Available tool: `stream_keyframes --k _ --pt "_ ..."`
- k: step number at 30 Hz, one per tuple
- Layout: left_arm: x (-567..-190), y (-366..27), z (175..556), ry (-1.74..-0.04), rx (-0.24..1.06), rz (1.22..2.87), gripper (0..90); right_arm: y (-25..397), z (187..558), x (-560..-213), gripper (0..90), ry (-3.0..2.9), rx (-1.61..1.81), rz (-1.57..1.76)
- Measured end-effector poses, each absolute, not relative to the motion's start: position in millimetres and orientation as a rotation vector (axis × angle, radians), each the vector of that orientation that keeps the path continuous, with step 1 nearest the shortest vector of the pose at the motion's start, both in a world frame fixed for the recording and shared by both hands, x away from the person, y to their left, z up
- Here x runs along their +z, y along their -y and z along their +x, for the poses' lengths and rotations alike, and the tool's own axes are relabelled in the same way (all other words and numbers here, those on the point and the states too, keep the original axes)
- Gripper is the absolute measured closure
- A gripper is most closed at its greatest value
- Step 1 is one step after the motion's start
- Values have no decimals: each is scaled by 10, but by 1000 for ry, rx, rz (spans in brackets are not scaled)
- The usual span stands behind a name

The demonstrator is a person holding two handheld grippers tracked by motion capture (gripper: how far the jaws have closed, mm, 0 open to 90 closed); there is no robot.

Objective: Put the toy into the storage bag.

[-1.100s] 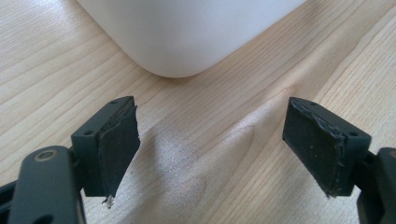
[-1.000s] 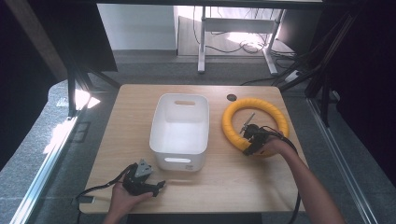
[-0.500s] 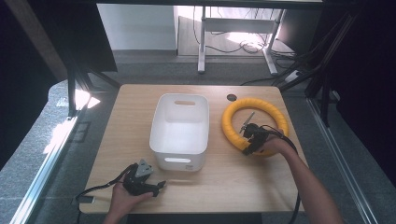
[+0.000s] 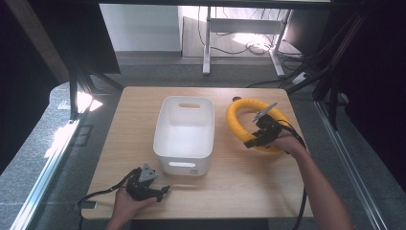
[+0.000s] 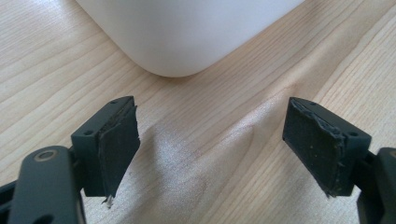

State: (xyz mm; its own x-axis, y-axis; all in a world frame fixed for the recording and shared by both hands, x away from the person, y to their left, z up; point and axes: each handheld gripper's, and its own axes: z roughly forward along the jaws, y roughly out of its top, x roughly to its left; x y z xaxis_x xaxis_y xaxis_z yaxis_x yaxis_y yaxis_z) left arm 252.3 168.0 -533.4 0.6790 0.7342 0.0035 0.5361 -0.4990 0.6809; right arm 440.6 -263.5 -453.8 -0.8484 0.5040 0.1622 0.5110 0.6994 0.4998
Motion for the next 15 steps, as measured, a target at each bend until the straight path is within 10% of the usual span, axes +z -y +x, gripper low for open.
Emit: stream_keyframes --k 15 --pt "-5322 -1691 2524 -965 361 2204 187 2715 4401 -4368 517 2801 -1056 -901"
